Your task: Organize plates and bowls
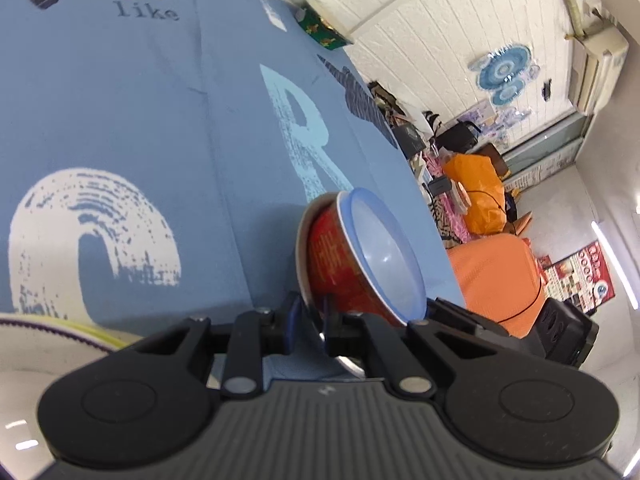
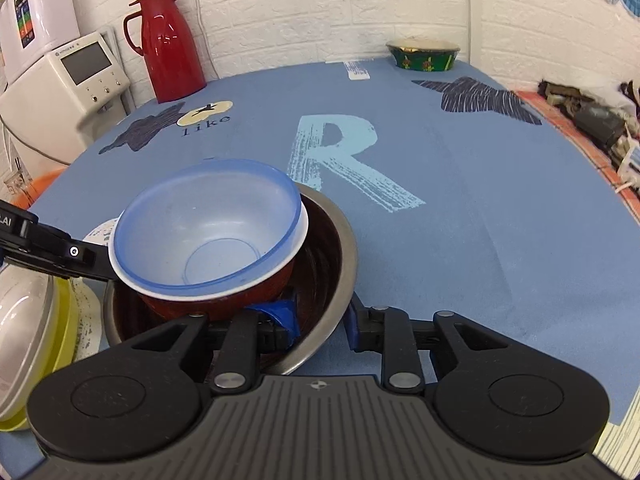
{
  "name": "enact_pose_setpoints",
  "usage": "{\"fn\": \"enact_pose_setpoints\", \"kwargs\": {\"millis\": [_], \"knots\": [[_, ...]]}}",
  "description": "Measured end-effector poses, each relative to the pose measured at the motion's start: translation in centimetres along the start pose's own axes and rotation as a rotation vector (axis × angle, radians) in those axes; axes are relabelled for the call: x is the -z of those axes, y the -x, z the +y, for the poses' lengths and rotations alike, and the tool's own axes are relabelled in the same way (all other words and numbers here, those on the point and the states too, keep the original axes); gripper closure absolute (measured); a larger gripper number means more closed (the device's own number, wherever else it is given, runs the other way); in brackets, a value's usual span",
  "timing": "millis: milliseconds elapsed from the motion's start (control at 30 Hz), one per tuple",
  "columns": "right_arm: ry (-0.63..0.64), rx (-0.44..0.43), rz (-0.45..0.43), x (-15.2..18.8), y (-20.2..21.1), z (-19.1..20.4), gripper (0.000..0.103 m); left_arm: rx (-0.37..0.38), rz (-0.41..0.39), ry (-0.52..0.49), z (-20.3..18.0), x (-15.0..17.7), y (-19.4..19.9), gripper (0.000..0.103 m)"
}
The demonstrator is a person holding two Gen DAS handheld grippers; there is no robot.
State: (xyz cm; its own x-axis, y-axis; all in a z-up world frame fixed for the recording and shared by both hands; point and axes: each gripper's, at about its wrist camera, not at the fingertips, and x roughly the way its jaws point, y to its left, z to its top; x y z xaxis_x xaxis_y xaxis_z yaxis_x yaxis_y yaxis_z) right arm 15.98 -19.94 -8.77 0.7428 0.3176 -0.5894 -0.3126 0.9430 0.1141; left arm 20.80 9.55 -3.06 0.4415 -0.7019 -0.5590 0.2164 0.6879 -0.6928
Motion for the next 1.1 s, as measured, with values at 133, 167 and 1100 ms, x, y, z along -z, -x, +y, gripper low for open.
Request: {"fn": "enact_pose_setpoints", "kwargs": {"millis": [133, 167, 1100], "knots": [[0.002, 0.000, -0.018, 0.0, 0.2, -0.1, 0.095, -0.047, -0.009, -0.101, -1.6, 0.2, 0.1, 0.103], [-0.001, 0.000, -0.025, 0.0, 0.3, -0.2, 0.095, -0.047, -0.012, -0.103, -1.7, 0.1, 0.1, 0.103], [0.043, -0.011, -0.092, -0.8, 1.3, 1.8, 0.095, -0.120, -0.076, -0.127, -2.2, 0.1, 2.5, 0.103]]}}
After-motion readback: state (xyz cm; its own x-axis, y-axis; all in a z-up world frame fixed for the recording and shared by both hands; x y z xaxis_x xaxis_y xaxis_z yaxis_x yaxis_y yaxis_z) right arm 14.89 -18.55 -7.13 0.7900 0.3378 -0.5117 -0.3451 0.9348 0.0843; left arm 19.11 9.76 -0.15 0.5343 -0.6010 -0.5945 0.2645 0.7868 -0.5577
